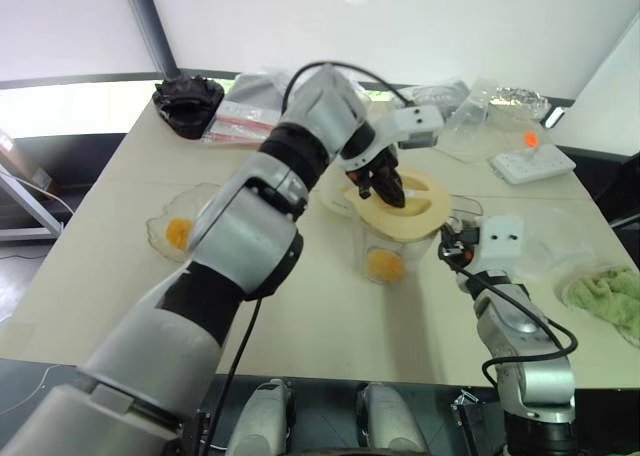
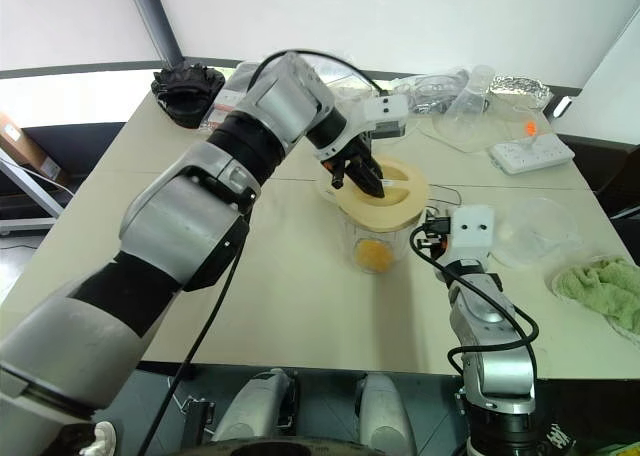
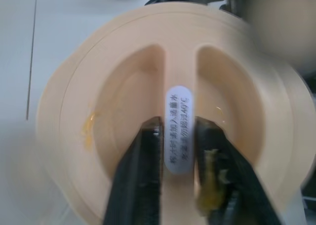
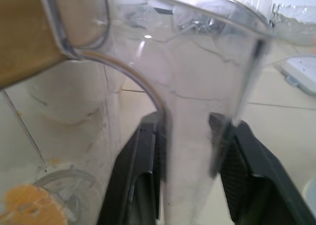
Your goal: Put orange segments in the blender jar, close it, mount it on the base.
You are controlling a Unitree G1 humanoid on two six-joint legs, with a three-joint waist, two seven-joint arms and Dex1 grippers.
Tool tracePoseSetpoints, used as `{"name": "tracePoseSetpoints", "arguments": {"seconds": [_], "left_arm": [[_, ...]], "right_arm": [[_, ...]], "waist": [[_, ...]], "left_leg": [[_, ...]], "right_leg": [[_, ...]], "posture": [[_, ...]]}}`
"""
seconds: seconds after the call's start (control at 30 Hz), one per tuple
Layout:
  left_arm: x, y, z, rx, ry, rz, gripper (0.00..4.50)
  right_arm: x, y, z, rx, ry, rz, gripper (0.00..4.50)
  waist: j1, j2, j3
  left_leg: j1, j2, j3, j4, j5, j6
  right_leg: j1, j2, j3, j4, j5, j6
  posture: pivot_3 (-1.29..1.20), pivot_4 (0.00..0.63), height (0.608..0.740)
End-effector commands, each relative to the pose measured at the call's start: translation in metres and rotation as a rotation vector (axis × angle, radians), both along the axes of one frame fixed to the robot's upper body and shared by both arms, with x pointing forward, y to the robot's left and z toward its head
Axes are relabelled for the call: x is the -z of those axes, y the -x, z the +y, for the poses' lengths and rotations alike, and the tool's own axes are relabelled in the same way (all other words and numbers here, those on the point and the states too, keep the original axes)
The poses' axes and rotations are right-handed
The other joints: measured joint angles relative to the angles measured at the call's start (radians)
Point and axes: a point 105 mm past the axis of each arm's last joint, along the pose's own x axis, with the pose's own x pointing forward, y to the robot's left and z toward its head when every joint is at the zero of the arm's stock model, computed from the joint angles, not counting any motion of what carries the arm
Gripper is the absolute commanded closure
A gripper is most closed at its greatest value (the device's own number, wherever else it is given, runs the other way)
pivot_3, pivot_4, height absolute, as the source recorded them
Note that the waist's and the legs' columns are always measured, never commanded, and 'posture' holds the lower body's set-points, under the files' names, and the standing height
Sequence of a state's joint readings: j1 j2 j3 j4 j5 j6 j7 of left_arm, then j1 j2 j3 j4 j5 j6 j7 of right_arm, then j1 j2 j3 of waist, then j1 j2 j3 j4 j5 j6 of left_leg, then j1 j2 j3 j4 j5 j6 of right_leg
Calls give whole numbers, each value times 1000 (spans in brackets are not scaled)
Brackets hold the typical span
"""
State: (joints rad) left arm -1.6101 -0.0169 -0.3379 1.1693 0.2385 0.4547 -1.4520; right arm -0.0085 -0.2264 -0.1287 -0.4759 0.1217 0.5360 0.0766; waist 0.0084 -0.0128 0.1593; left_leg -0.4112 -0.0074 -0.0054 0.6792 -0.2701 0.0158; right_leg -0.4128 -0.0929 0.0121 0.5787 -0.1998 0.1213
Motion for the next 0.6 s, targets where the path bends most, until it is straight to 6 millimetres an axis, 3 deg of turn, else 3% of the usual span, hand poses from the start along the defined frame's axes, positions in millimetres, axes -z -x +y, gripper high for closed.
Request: {"name": "tracePoseSetpoints", "arguments": {"seconds": [0.03, 0.1, 0.27, 0.33, 0.47, 0.6], "left_arm": [[20, 0, 2, -2, -26, 24, 1409], [10, -1, 0, -18, 30, 24, 541], [-29, -8, -3, -92, 203, 7, 541], [-62, -10, -6, -135, 350, 0, 541], [-107, -11, -5, -196, 590, 30, 541], [-128, -13, 3, -233, 730, 57, 541]], "right_arm": [[-28, 2, 13, -60, 37, -115, 3486], [-27, 2, 13, -65, 42, -113, 3486], [-25, 3, 17, -79, 43, -109, 3486], [-25, 2, 18, -82, 40, -108, 3486], [-24, 1, 18, -87, 37, -108, 3486], [-25, 0, 18, -90, 34, -107, 3486]], "waist": [[-1, 1, 0], [0, 1, 0], [4, 2, 0], [4, 3, 3], [1, -2, 13], [-5, -1, 13]], "left_leg": [[0, 0, 0, 0, 0, 0], [0, 0, 1, -2, 0, 0], [-7, 0, 1, -2, 0, 1], [-13, 0, 1, 0, 1, 1], [-16, -1, 1, 3, 1, 1], [-15, -1, 1, 2, 0, 1]], "right_leg": [[0, 0, 0, 1, 1, -2], [-2, 2, 0, 1, 2, -3], [-12, 5, -1, 6, 2, -3], [-16, 6, 0, 8, 2, -2], [-20, 6, 1, 14, 1, 0], [-21, 7, 1, 17, 1, 5]], "posture": [[0, 150, 740], [0, 150, 740], [0, 150, 740], [0, 150, 740], [0, 150, 740], [0, 150, 740]]}}
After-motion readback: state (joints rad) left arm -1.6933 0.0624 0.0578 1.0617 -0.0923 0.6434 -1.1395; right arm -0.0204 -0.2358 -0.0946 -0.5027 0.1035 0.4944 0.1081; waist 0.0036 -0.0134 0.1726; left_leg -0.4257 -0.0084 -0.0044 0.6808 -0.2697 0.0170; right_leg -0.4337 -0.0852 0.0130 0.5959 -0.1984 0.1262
